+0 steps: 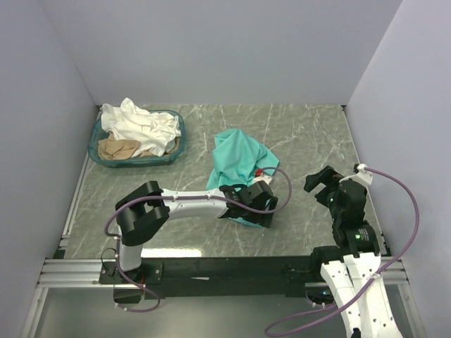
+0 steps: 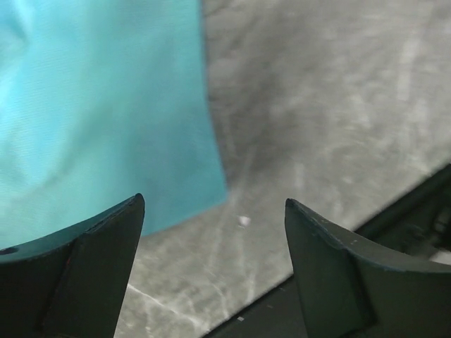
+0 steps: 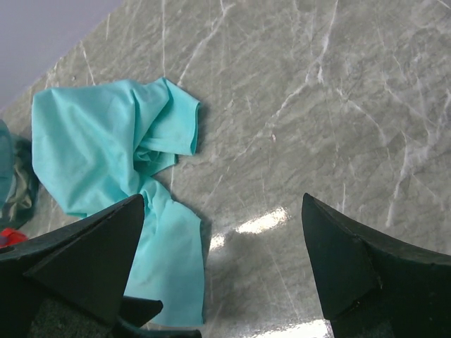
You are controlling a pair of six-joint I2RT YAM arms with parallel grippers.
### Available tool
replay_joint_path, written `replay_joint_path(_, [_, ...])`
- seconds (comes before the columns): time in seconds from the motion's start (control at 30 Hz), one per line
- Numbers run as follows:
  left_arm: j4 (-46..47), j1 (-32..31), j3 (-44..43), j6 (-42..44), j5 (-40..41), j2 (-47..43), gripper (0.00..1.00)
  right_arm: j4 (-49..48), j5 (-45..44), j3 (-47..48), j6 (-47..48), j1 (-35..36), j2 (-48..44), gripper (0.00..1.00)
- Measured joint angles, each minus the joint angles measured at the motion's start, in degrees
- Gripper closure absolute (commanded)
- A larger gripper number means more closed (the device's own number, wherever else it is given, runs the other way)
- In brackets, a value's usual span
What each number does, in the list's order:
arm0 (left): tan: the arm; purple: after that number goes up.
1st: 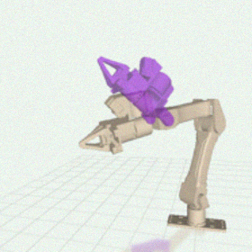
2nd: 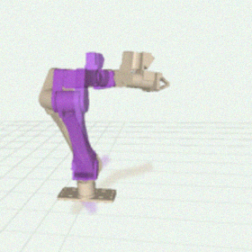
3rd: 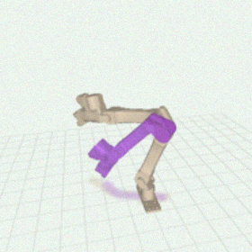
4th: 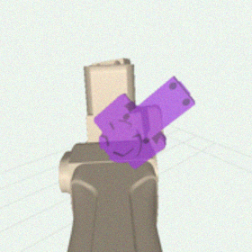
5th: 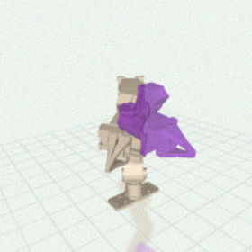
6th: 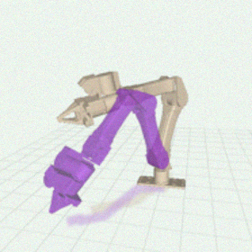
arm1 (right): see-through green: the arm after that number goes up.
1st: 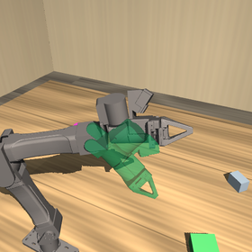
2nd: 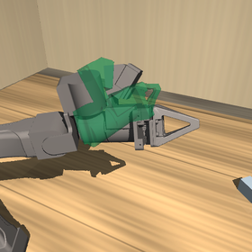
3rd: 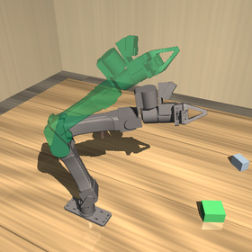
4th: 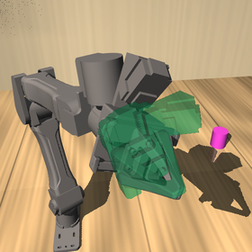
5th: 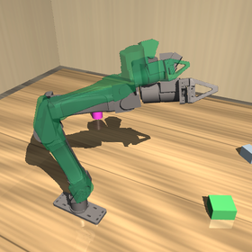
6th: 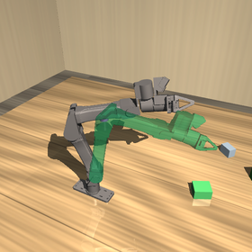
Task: Fold and stack the t-shirts
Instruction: Flatten the tshirt out
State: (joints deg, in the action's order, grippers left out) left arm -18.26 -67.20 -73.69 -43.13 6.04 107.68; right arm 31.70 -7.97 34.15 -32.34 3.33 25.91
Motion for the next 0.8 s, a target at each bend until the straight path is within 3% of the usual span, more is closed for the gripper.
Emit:
replay_joint_path(0.07, [-1.0, 0.3, -0.2, 0.0, 0.9, 1.2, 0.15, 0.0, -0.1, 0.0, 0.0, 0.0, -0.2, 0.02])
replay_joint_path(0.4, [-5.5, -0.9, -4.3, -2.1, 5.9, 6.0, 0.36, -0.3, -0.2, -0.7, -0.1, 0.0, 0.2, 0.03])
replay_joint_path(0.63, [-12.8, -3.8, -9.5, -5.9, 15.0, 9.6, 0.46, -0.6, -0.2, -1.0, -0.5, 0.0, -0.1, 0.03])
replay_joint_path(0.73, [-14.8, -4.6, -10.1, -7.1, 17.9, 10.1, 0.68, -0.9, -0.2, -1.5, -0.7, 0.0, -0.6, 0.03])
replay_joint_path(0.77, [-15.3, -4.7, -10.1, -7.7, 18.3, 10.1, 0.87, -0.9, -0.2, -1.6, -0.7, 0.0, -0.7, 0.03])
replay_joint_path(0.8, [-15.5, -4.7, -10.1, -8.3, 18.5, 10.1, 0.97, -0.9, -0.2, -1.7, -0.8, 0.0, -0.7, 0.04])
